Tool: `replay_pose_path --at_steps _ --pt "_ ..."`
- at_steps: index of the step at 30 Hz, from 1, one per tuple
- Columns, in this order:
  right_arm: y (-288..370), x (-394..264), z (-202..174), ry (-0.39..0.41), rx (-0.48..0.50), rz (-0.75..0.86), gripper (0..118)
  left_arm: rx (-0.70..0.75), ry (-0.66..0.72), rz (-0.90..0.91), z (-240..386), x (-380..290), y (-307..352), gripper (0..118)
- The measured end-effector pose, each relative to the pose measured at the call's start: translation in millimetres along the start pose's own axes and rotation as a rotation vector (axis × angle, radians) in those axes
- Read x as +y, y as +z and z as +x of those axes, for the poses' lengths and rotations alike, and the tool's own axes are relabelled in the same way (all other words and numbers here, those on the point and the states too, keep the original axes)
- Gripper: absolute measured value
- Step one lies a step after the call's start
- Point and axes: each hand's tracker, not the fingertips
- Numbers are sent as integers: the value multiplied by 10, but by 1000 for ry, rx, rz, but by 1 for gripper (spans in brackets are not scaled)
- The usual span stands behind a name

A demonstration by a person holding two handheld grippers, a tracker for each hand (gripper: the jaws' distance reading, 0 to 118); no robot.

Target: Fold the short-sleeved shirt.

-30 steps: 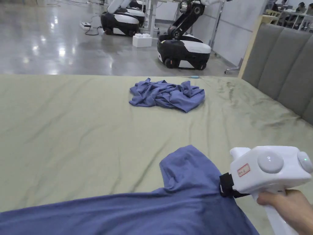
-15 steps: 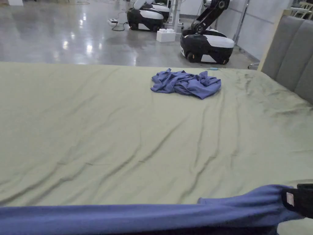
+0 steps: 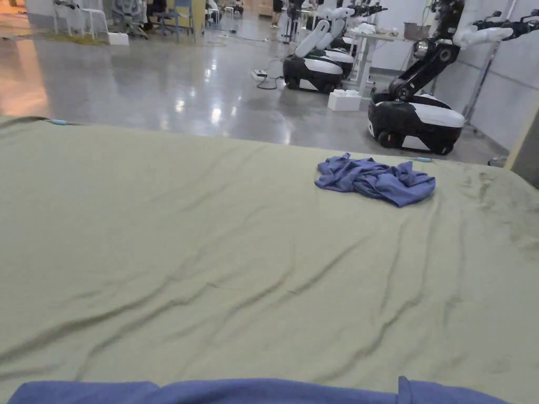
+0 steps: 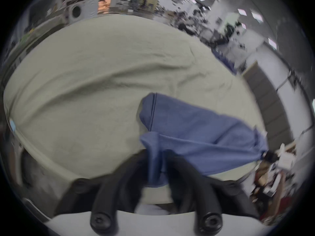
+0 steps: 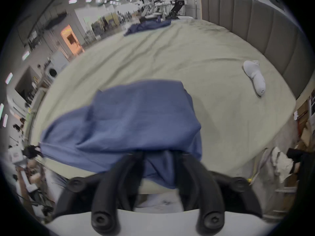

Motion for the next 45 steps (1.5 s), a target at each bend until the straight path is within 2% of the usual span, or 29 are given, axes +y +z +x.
replay_pose_path --at_steps 1,2,3,4,5,7,8,9,10,11,12,14,16,19,20,21,22,23,26,29,30,33,38,39,40,41,42,43,45 --pt "114 6 -18 -24 38 33 51 -41 44 31 -8 -4 96 55" --pt "298 7 -62 -43 109 93 82 -59 76 64 -21 -19 206 100" --pt "484 -8 -116 -42 188 178 100 -93 95 117 -16 -41 345 112" --pt "635 -24 -166 -43 247 246 109 -125 97 185 -12 -65 477 112" --pt "787 -46 -224 -38 309 302 111 -130 94 212 9 -92 611 112" --pt "888 -51 -237 -53 338 255 110 -121 56 162 34 -108 729 106" --pt "868 -81 -296 -8 313 223 107 -109 42 131 47 -137 745 84" --pt "852 -131 -372 58 270 207 88 -72 43 119 57 -174 742 51" --pt "853 -184 -497 114 189 220 34 -33 36 96 64 -206 696 11" --pt "784 -238 -589 171 132 218 2 19 49 51 52 -224 619 0" --pt "785 -308 -600 182 87 269 2 3 71 44 -2 -244 567 0" --pt "668 -336 -678 139 189 170 2 -80 157 1 -152 -242 461 0" --pt "639 -381 -677 81 278 156 2 -137 226 38 -269 -177 415 0" --pt "627 -375 -702 108 238 134 2 -150 203 112 -486 11 394 0" --pt "639 -365 -713 117 216 134 2 -195 206 130 -552 88 385 13" --pt "642 -346 -738 119 209 131 2 -251 223 147 -591 130 363 41" --pt "645 -329 -761 112 208 131 2 -301 246 155 -639 183 327 86" --pt "655 -310 -767 99 212 128 2 -353 265 148 -689 255 256 118" --pt "652 -266 -807 82 237 122 2 -427 258 41 -758 398 -9 118" --pt "671 -229 -915 104 243 107 2 -432 232 -170 -742 424 -426 118" --pt "671 -215 -980 111 248 100 2 -465 207 -188 -711 412 -545 118" --pt "653 -171 -1107 128 257 89 2 -557 85 -90 -532 419 -549 118" --pt "660 -108 -1276 168 291 75 2 -661 230 -128 -496 443 -815 118" --pt "675 -101 -1302 174 296 73 2 -666 253 -139 -466 453 -809 110" --pt "693 -96 -1323 181 298 72 2 -658 287 -142 -451 447 -806 72" --pt "718 -93 -1342 190 298 75 2 -602 353 -170 -471 414 -880 8" --pt "745 -90 -1360 197 295 80 2 -520 409 -249 -446 360 -967 8" --pt "764 -85 -1367 201 293 86 2 -507 435 -257 -460 308 -1036 8" --pt "803 -71 -1359 201 288 100 2 -599 428 -200 -514 253 -1009 8"
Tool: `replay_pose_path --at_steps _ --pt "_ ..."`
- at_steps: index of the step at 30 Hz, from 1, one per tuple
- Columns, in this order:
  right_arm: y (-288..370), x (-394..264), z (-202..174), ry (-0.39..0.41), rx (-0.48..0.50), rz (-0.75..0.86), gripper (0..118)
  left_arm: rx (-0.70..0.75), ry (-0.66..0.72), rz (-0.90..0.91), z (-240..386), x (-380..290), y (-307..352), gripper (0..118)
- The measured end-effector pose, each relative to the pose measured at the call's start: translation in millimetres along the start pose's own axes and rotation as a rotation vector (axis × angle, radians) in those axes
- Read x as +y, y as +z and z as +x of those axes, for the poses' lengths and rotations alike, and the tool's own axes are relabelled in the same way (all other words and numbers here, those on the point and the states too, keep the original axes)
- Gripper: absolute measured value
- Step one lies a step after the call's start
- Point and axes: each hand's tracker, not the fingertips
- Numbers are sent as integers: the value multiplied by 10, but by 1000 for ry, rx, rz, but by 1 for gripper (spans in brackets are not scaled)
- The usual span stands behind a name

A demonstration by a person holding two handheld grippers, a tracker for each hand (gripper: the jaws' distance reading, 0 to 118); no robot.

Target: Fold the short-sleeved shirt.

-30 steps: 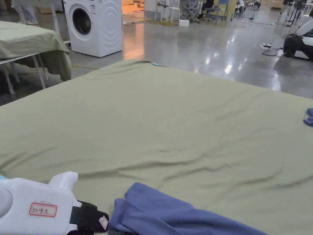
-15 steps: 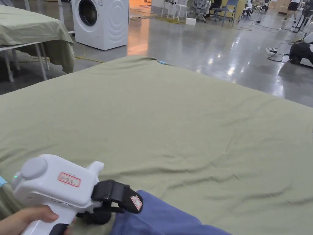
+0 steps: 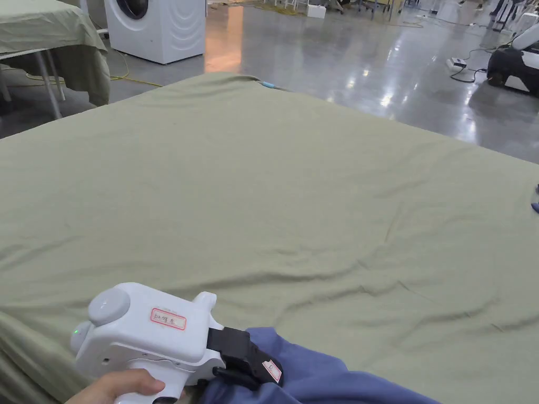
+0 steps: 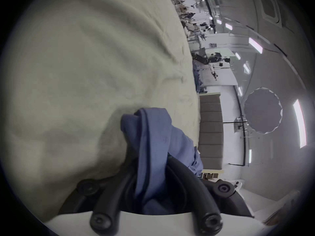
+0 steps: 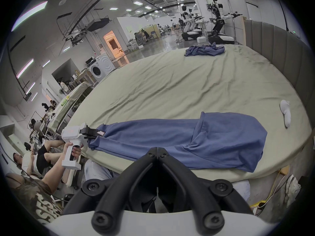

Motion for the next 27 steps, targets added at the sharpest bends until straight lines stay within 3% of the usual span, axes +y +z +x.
replay_pose_path --at_steps 7,10,16,20,24,27 --pt "81 -4 37 -15 -28 19 2 -21 -8 68 192 24 593 8" --pt "92 -42 68 -28 -13 23 2 85 -105 129 404 44 881 8" --pt "69 -135 144 -52 4 16 2 350 -57 257 788 -52 1215 8" --pt "3 -180 226 -79 31 11 2 228 -120 122 1232 -228 689 8" --pt "27 -257 301 -101 51 11 2 191 -277 -10 1590 -341 -175 8" --pt "95 -333 396 -138 51 28 2 196 -279 -128 1629 -414 -859 8"
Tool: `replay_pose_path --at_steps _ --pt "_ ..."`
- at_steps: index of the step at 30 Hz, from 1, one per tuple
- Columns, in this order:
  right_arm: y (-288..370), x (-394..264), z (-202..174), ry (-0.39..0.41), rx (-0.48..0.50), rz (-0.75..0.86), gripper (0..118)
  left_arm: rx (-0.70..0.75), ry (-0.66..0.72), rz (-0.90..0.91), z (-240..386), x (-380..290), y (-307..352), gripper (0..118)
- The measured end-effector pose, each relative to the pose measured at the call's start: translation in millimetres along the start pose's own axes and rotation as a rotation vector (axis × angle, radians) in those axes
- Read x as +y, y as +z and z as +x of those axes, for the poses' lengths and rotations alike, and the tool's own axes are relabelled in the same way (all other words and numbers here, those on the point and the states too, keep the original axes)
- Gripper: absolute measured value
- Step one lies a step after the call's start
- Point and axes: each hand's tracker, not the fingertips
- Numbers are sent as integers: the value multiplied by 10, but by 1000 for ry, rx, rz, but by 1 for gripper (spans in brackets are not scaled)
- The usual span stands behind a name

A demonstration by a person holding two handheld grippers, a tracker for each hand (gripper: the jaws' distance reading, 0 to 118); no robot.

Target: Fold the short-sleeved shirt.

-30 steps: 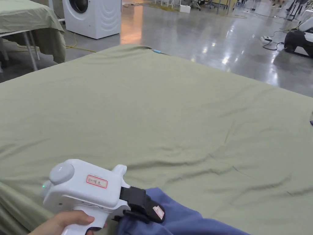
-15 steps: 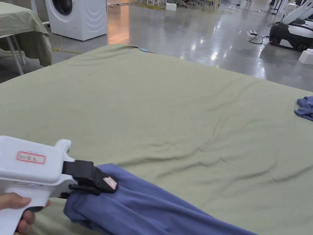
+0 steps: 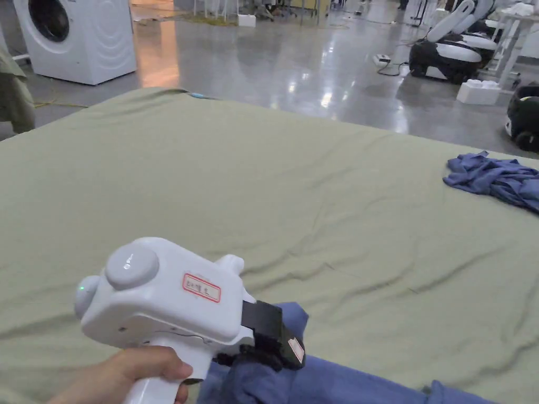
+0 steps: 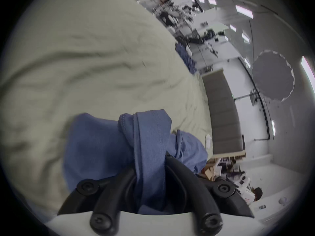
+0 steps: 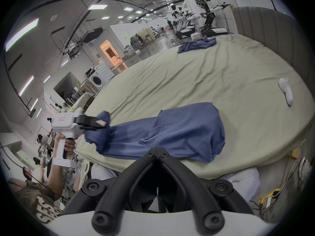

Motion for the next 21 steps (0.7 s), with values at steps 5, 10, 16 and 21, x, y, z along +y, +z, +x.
replay_pose_path --at_steps 5,10,16,21 --pt "122 -78 130 -59 -14 38 2 106 -71 -71 17 -106 -668 21" --pt "84 -106 192 -76 -27 37 2 -209 -15 -48 69 -209 -427 96" --pt "-38 -149 184 -68 10 3 2 -111 -7 98 -113 -209 260 61" --pt "-122 -191 211 -78 35 -21 2 100 41 133 -251 -348 415 6"
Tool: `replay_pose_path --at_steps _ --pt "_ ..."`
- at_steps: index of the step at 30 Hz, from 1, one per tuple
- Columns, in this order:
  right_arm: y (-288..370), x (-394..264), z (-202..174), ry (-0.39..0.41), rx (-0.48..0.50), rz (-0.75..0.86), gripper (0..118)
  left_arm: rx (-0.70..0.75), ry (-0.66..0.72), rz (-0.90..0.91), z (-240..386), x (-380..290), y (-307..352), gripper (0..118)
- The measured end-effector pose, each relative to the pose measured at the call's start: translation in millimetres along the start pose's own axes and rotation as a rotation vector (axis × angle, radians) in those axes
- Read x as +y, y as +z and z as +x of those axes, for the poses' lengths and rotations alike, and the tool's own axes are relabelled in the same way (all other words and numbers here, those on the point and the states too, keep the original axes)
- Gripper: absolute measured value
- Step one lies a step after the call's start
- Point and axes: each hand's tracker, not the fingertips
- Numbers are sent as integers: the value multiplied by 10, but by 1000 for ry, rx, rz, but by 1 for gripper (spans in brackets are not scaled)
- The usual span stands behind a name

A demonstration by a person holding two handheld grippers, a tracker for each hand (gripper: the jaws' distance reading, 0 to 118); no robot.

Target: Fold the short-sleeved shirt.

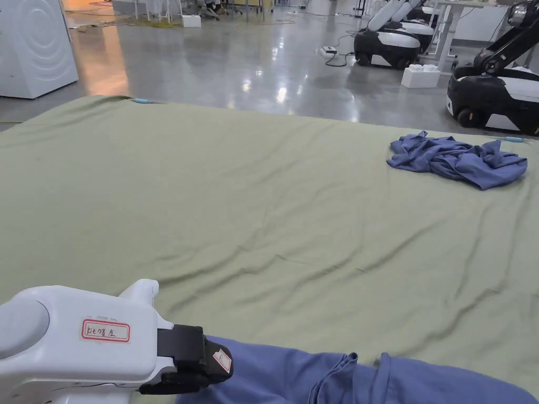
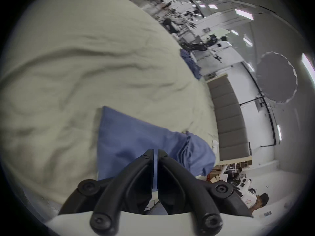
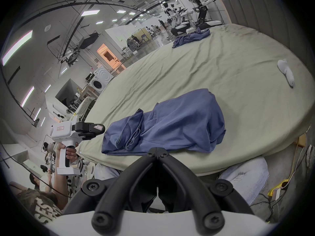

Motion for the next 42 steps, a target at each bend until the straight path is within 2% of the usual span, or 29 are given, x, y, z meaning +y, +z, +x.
replay_pose_path --at_steps 2,5,7,9,13,18,20,22,26,28,29,30,31,32,33,38,41,42 --pt "-28 -7 17 -3 -4 -14 2 -26 9 -35 43 -52 -145 6" --pt "-26 -24 37 -18 -14 -19 2 -146 -55 -99 228 -70 -450 5" --pt "-2 -36 59 -32 -13 -15 2 -121 -92 -161 307 -66 -751 6" --pt "37 -52 54 -37 -14 -6 2 -1 -65 -252 349 -132 -1043 6" --pt "99 -76 47 -44 -10 7 2 -91 -116 -280 533 -328 -1266 5" --pt "20 -57 34 -38 -21 -13 2 -109 -115 -258 622 -322 -1268 5" --pt "-7 -48 -1 -27 -25 -20 2 -123 -112 -255 609 -294 -1110 5" --pt "-15 -34 -27 -21 -7 -25 2 -215 -110 -226 555 -239 -761 5" --pt "-60 19 -92 -1 12 -26 2 -308 -142 -6 183 -128 199 5" --pt "-122 52 -120 8 14 -34 2 -281 -219 124 -81 -132 490 5" --pt "-157 68 -144 15 12 -45 2 -213 -204 169 -226 -144 582 6" --pt "-182 74 -174 25 6 -56 2 -166 -179 194 -338 -147 605 20" --pt "-203 73 -216 47 2 -69 2 -141 -148 206 -484 -142 593 49" --pt "-220 72 -255 64 4 -80 2 -129 -105 177 -582 -152 519 101" --pt "-232 70 -278 71 9 -87 2 -146 -64 122 -695 -130 437 117" --pt "-257 63 -426 100 31 -103 2 -353 174 -112 -1043 -118 -179 118" --pt "-260 80 -463 104 29 -106 2 -523 132 -73 -1023 28 -369 117" --pt "-263 86 -464 103 28 -106 2 -513 153 -88 -973 40 -471 113"
